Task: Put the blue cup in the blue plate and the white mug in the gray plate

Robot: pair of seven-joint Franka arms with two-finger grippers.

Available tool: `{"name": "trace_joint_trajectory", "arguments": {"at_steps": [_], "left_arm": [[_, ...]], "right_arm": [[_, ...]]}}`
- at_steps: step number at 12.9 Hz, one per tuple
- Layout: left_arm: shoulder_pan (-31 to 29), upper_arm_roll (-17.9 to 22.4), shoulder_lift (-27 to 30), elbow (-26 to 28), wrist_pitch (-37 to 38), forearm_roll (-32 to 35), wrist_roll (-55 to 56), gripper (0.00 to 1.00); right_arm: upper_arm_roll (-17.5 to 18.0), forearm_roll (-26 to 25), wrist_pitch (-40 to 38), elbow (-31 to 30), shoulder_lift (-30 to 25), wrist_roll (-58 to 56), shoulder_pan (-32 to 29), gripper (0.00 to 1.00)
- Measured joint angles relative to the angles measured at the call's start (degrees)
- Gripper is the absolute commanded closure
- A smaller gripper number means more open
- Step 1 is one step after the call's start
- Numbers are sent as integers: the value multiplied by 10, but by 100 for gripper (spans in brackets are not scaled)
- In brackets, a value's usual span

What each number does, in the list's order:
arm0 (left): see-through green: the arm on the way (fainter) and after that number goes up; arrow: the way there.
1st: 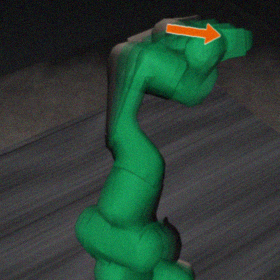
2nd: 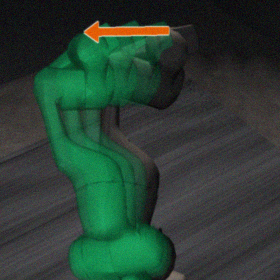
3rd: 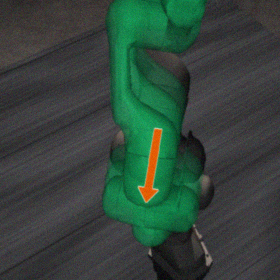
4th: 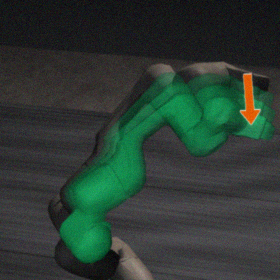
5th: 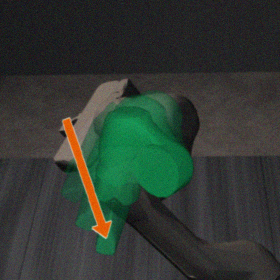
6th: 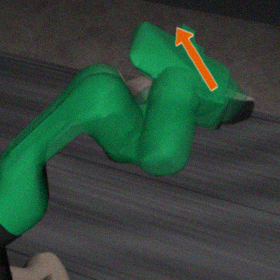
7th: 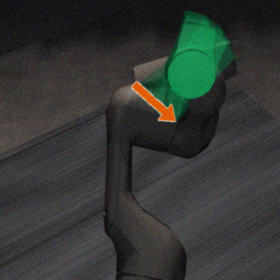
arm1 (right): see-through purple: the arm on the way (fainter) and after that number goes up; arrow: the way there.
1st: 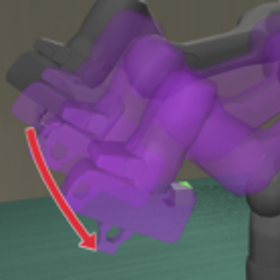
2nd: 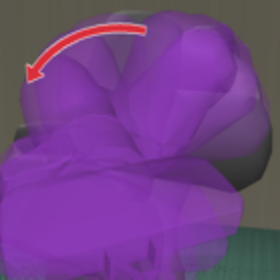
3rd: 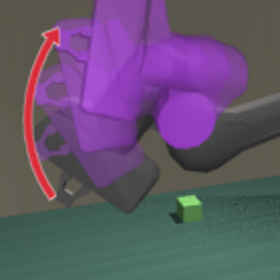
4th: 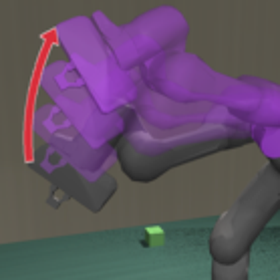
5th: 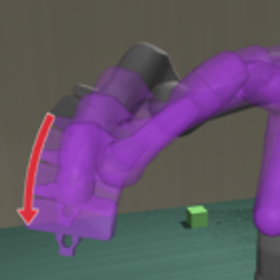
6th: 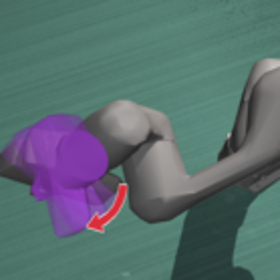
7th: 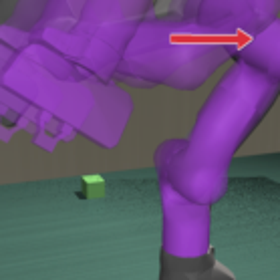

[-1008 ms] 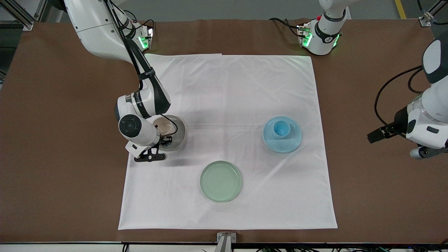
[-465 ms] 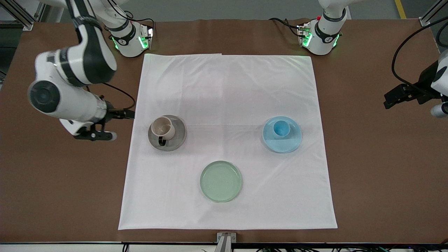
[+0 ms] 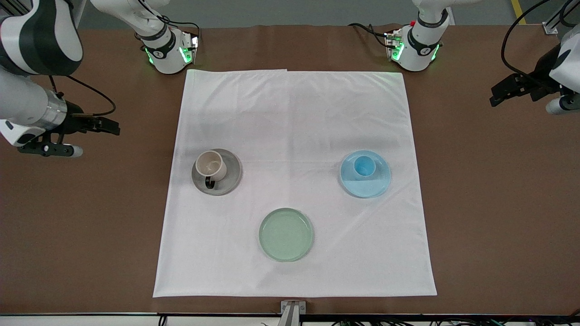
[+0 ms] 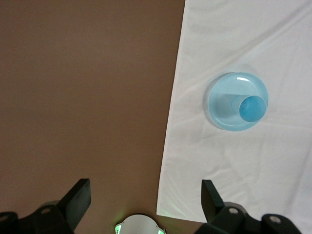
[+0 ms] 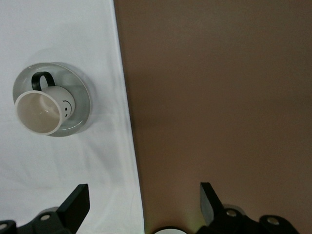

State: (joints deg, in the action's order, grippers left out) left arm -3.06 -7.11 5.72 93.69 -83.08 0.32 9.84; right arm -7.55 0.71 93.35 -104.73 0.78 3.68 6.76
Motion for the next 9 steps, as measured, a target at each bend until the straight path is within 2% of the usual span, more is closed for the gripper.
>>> {"name": "trace_joint_trajectory", "arguments": {"at_steps": [4,9], "left_arm": [[13,0,34,29,-2,0,-8,0],[35,-4,36,28,-9,0,-8,0]], "right_arm": [[0,0,17,14,0,-57,-45,0],[1,0,19,118,-1,-60,-47,0]]}}
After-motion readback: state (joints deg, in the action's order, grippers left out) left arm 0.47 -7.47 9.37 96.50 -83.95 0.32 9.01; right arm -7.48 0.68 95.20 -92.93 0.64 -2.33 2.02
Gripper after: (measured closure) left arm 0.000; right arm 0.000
